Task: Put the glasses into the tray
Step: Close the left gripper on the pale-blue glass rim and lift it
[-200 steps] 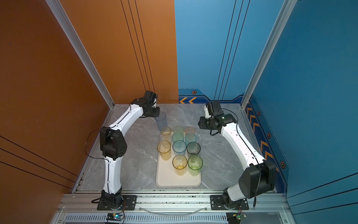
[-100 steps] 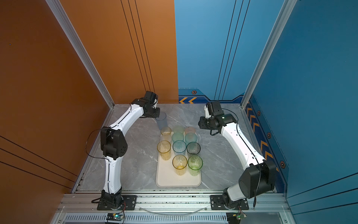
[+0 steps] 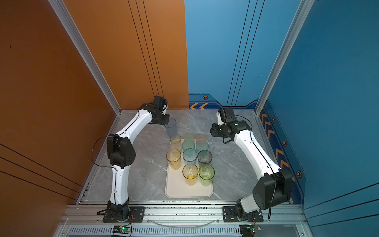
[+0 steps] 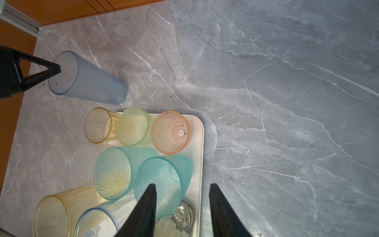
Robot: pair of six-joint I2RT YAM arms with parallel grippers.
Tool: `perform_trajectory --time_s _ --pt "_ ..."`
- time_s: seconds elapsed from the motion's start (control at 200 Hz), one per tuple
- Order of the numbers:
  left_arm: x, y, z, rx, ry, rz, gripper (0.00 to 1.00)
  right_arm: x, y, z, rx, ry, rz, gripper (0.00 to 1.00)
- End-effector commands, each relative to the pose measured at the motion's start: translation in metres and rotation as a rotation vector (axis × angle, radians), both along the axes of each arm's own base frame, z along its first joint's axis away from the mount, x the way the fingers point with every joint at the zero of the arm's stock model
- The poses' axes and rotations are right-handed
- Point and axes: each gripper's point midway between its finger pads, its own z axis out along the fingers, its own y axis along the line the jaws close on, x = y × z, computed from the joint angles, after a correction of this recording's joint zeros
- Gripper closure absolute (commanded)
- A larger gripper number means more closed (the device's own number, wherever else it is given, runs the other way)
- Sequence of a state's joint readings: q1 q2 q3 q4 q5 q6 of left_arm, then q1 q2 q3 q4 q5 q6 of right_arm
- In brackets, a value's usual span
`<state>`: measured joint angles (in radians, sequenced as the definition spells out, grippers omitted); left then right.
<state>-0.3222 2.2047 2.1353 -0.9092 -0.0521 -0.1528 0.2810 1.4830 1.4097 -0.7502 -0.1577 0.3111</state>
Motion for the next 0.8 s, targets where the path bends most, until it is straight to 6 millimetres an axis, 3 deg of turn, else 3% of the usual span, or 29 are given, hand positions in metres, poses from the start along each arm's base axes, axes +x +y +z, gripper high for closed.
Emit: perform_trajectory --time_s 0.0,0.055,0.376,0.796 --pt "-0.001 0.0 -0.004 0.041 0.017 -0.018 0.96 -0.006 -0.001 -0.004 0.004 0.02 0.012 0.58" --pt "-0.002 0.0 -0.004 0.044 0.021 -0.018 1.0 -0.007 -0.001 -0.005 0.003 0.02 0.011 0.58" --pt "-0.004 -0.001 -0.002 0.05 0.021 -0.019 1.0 -0.01 -0.002 -0.007 0.007 0.021 0.008 0.58" --pt "-0.012 0.001 0.017 0.035 -0.007 -0.008 1.0 -0.016 -0.003 -0.008 0.017 0.018 0.003 0.58"
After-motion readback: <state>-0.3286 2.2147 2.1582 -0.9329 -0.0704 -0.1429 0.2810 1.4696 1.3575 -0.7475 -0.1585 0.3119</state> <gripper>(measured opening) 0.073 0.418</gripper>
